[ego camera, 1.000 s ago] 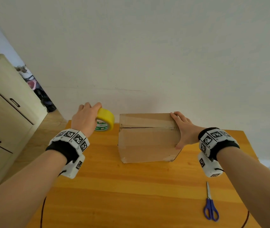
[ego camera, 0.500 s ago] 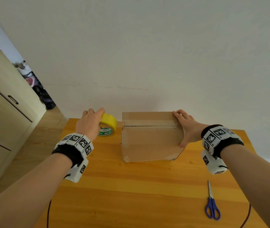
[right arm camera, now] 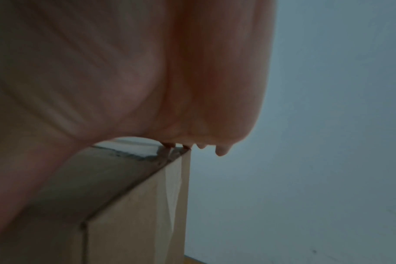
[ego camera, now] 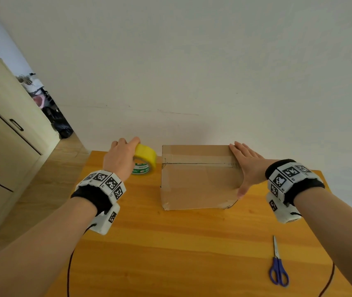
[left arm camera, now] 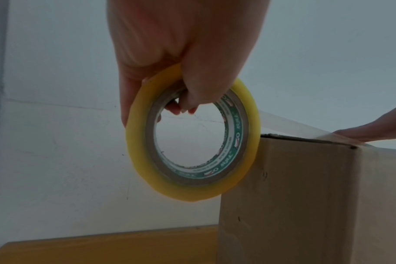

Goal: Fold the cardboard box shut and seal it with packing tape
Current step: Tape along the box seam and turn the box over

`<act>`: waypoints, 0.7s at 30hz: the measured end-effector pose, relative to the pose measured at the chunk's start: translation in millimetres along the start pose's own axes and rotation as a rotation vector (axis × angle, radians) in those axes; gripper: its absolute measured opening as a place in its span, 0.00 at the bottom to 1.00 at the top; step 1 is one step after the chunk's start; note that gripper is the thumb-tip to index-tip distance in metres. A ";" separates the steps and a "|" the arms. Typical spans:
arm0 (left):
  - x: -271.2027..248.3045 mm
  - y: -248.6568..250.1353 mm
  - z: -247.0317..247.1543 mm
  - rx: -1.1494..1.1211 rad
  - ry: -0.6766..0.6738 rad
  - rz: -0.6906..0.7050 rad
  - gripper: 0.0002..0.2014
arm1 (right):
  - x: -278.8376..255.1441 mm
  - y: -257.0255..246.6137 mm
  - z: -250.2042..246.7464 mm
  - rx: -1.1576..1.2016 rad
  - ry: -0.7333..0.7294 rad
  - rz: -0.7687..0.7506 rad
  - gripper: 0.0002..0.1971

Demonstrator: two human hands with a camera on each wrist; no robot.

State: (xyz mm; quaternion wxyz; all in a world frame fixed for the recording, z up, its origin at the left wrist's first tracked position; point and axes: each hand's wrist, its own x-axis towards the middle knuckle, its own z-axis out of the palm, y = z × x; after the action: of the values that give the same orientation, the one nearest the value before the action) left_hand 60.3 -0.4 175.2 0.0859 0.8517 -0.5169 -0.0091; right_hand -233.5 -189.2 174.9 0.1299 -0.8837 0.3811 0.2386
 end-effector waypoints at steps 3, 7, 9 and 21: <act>-0.5 -2.7 -1.2 -0.004 -0.006 -0.008 0.18 | -4.2 -16.2 -6.1 0.007 0.011 -0.005 0.78; -1.3 -4.2 -2.6 -0.020 -0.006 -0.009 0.18 | 4.3 -61.7 -11.9 0.055 0.073 -0.148 0.78; -2.0 -3.7 -4.4 -0.031 -0.006 -0.007 0.18 | 11.2 -89.7 -13.0 0.054 0.065 -0.215 0.78; -6.3 -7.3 -5.0 -0.021 -0.011 0.001 0.17 | 31.3 -123.3 -12.7 -0.062 0.039 -0.214 0.75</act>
State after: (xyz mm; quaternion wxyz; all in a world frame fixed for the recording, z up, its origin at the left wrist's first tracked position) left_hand 64.3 9.1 178.5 0.0922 0.8503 -0.5179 -0.0192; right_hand -120.1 -130.1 175.3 0.1196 -0.9275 0.2791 0.2179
